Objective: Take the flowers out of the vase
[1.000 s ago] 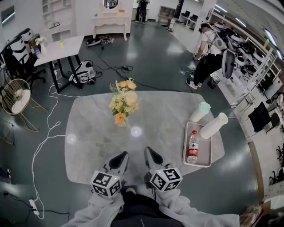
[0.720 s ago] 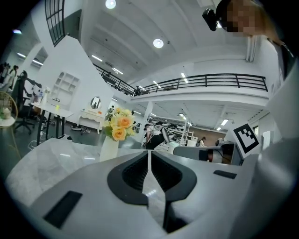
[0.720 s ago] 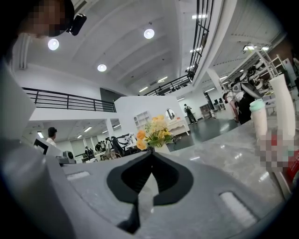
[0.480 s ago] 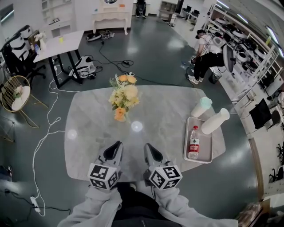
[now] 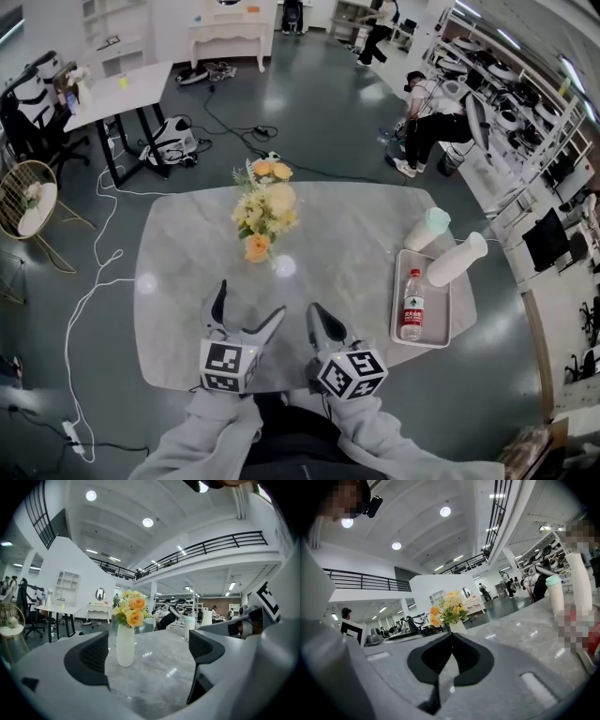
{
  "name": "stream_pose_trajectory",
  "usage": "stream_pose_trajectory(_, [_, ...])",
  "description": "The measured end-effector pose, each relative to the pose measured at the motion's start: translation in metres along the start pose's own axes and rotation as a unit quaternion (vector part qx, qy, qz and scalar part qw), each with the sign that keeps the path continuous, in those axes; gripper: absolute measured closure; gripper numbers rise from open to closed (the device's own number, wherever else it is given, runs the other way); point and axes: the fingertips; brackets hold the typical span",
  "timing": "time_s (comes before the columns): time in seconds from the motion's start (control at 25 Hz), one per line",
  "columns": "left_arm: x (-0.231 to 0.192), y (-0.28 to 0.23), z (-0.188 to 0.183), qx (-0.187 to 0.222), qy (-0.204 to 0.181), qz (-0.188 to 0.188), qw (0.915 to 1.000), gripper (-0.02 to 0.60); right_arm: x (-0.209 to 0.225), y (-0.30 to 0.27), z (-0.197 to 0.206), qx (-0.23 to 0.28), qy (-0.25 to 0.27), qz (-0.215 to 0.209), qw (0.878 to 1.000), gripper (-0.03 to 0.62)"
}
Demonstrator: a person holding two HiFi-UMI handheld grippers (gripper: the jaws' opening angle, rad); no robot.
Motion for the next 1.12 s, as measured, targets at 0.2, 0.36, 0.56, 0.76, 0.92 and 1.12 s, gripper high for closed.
stream_pose_trajectory(0.2, [-0.015, -0.025, 0.004, -0.011, -0.034, -0.003, 0.9994, 0.058, 0.006, -0.018, -0.002, -0.009, 0.011, 0.004, 1.000, 0.595])
stream_pose_trajectory(0.36, [-0.027, -0.040, 0.004, -0.008, -0.036, -0.008, 0.9993, 0.058, 0.015, -0.031, 0.000, -0.019, 0.008, 0.010, 1.000, 0.595])
stream_pose_trajectory(0.56, [-0.037, -0.058, 0.010, -0.010, -0.038, -0.008, 0.9992, 0.058, 0.028, -0.044, 0.004, -0.030, -0.001, 0.019, 0.999, 0.595])
stream_pose_trajectory(0.76, [-0.041, -0.077, 0.010, -0.008, -0.063, -0.002, 0.9980, 0.058, 0.038, -0.059, 0.012, -0.045, -0.005, 0.026, 0.999, 0.595])
stream_pose_trajectory(0.92, [-0.048, -0.092, 0.013, -0.008, -0.066, 0.001, 0.9978, 0.060, 0.044, -0.067, 0.017, -0.056, -0.006, 0.030, 0.998, 0.595])
stream_pose_trajectory(1.12, [-0.051, -0.102, 0.008, 0.010, -0.074, 0.004, 0.9972, 0.060, 0.054, -0.073, 0.021, -0.065, -0.008, 0.040, 0.997, 0.595])
Point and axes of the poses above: the fingertips, and each gripper's own axes: y backward along the fingers, x to its right, z out of its underside, and after that the axes turned 3 degrees about -y, right-handed
